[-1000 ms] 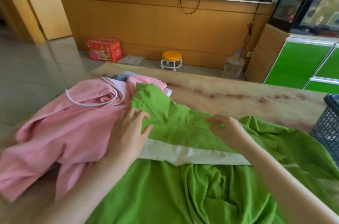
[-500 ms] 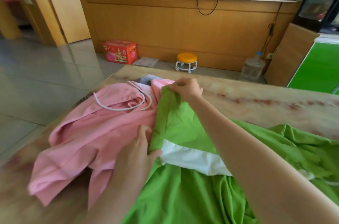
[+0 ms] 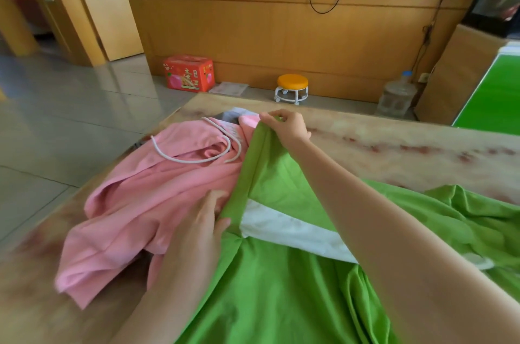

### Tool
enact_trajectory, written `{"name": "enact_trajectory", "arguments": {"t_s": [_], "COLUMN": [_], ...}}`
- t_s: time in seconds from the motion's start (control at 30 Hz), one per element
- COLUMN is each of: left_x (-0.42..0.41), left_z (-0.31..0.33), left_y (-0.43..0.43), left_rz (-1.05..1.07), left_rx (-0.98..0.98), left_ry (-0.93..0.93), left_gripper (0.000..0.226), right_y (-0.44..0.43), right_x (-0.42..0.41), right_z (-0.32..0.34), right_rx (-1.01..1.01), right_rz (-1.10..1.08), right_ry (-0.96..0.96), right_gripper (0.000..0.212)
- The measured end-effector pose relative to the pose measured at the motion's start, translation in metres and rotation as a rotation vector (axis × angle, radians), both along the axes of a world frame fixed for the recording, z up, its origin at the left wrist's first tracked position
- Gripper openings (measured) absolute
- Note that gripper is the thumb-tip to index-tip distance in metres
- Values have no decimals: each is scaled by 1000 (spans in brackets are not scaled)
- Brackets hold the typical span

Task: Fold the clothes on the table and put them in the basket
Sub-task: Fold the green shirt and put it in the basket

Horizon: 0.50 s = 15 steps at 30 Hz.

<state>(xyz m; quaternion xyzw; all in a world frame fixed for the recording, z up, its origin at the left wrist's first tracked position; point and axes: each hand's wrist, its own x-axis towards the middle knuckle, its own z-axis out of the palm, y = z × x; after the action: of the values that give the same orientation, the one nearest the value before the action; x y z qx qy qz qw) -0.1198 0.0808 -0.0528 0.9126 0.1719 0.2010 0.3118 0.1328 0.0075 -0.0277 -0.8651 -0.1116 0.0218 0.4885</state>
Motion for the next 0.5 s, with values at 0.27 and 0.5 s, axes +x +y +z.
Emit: {"name": "enact_trajectory", "arguments": {"t_s": [0.27, 0.5], "left_x": [-14, -12], "left_z": [-2, 2], "left_y": [-13, 0], "left_rz": [-161, -84], "left_rx": [164, 230], "left_ry": [21, -118], "left_gripper": [62, 28], "right_y": [-63, -47], "right_x": [-4, -22], "right_z": [-17, -10], "right_rx": [-253, 23], "right_rz": [33, -66], "right_ry": [-11, -155], "right_gripper": [34, 24]}}
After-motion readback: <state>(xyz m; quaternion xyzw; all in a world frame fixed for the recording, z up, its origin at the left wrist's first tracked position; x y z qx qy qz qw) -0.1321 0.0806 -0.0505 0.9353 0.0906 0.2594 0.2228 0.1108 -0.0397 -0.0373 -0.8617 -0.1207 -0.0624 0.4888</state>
